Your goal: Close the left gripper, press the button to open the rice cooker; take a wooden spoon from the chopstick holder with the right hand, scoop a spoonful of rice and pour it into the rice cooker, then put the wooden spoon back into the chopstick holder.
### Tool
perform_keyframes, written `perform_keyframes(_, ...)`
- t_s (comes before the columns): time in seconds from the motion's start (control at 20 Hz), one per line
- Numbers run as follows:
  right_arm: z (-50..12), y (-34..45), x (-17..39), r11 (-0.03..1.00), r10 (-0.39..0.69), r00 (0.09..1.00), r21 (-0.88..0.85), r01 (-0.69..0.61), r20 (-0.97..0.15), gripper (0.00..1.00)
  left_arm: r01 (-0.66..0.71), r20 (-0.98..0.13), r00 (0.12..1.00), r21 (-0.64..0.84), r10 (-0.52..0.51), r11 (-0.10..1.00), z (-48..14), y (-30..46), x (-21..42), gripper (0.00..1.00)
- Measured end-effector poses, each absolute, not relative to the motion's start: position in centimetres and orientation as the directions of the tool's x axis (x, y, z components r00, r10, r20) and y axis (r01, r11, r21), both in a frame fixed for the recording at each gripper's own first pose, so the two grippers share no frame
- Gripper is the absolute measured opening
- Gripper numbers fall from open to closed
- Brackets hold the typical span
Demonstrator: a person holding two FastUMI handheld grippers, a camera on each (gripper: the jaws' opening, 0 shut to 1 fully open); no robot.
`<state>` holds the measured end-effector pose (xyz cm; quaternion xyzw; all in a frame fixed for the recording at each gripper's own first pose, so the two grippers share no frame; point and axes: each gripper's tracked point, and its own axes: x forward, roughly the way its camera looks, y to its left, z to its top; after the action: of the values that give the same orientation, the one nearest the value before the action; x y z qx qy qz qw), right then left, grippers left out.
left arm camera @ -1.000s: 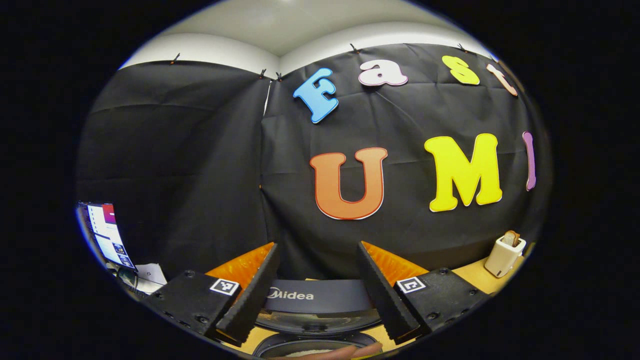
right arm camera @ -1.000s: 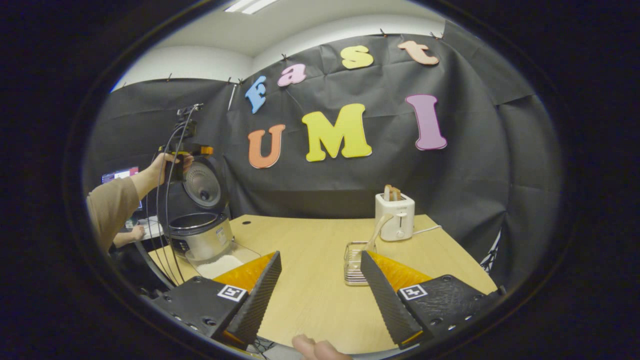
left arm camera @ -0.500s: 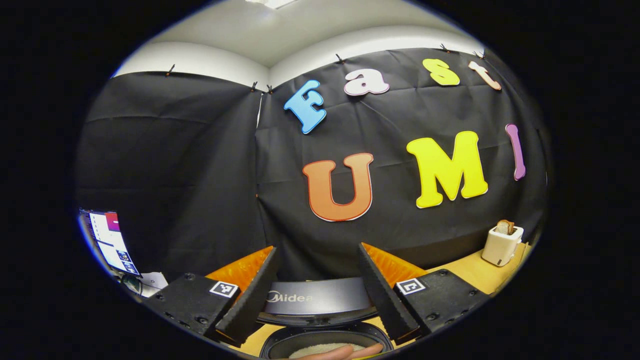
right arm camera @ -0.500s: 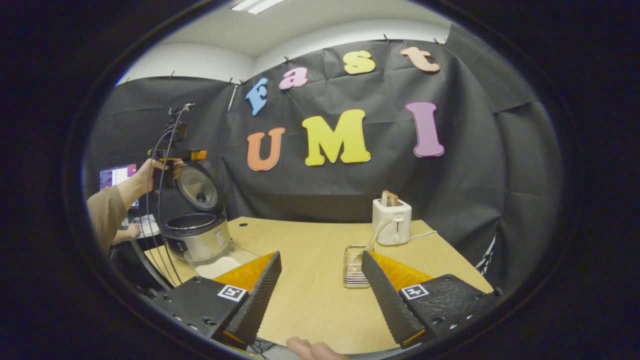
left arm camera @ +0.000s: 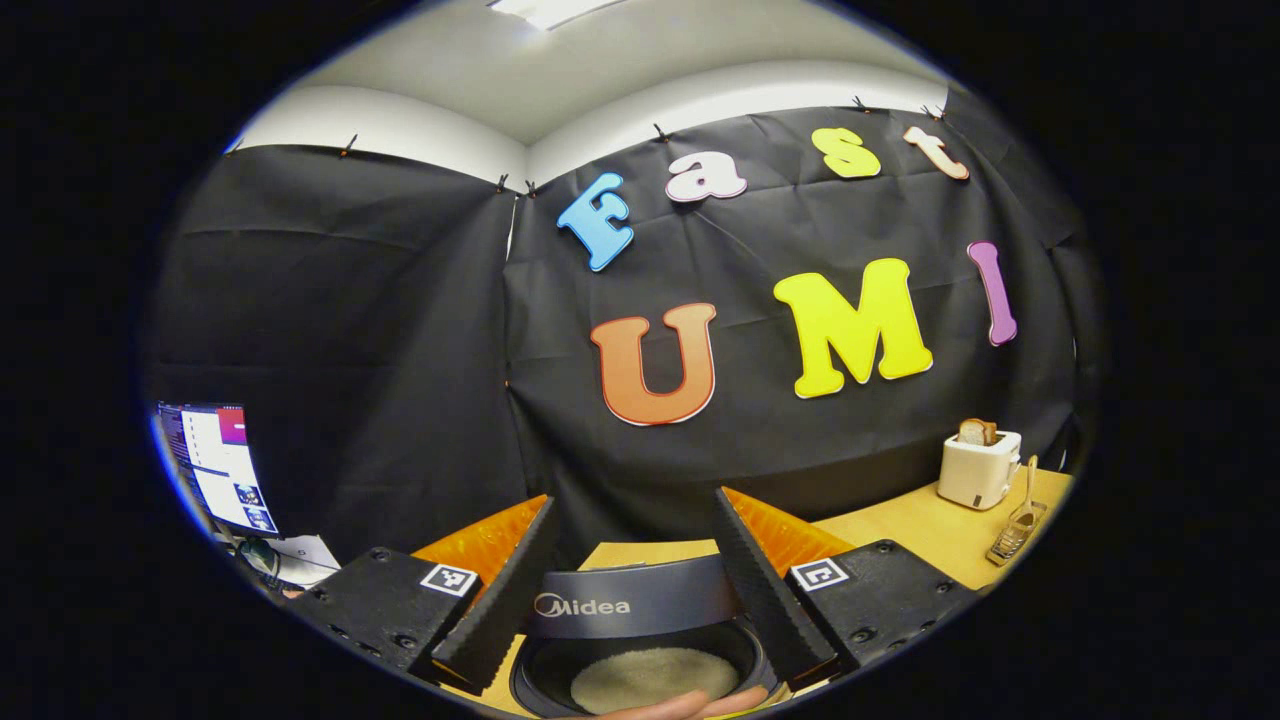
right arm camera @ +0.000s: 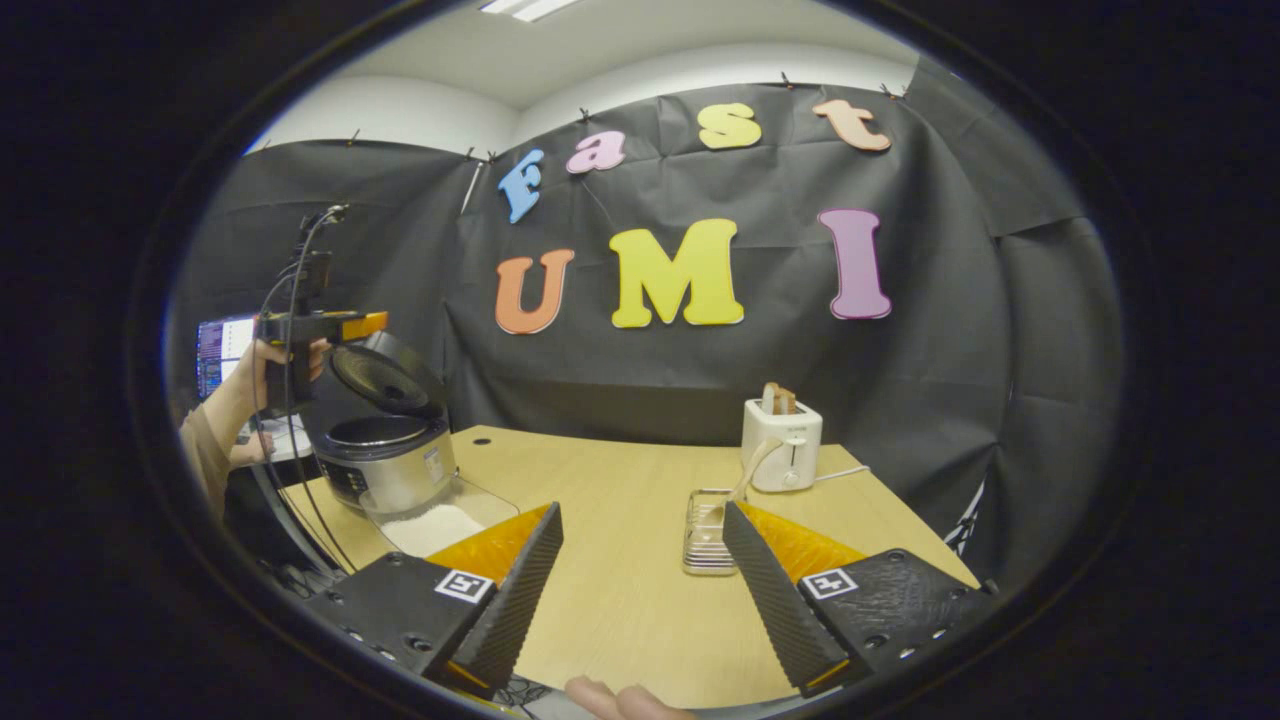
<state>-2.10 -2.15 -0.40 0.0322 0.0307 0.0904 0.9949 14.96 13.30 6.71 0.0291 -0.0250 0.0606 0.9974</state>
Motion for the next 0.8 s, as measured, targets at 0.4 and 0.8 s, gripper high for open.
perform_keyframes(0.4, -0.6, -1.5, -2.2, 0.985, 0.170, 0.984, 0.029, -0.169, -0.047, 0.96, -0.105, 0.056, 0.993, 0.016, 0.104, 0.994, 1.0, 11.9, 10.9, 0.96)
perform_keyframes(0.8, -1.4, -1.0, -1.7, 0.986, 0.165, 0.984, 0.022, -0.164, -0.071, 0.96, -0.089, 0.028, 0.996, -0.004, 0.089, 0.996, -2.5, 11.2, 9.6, 0.96)
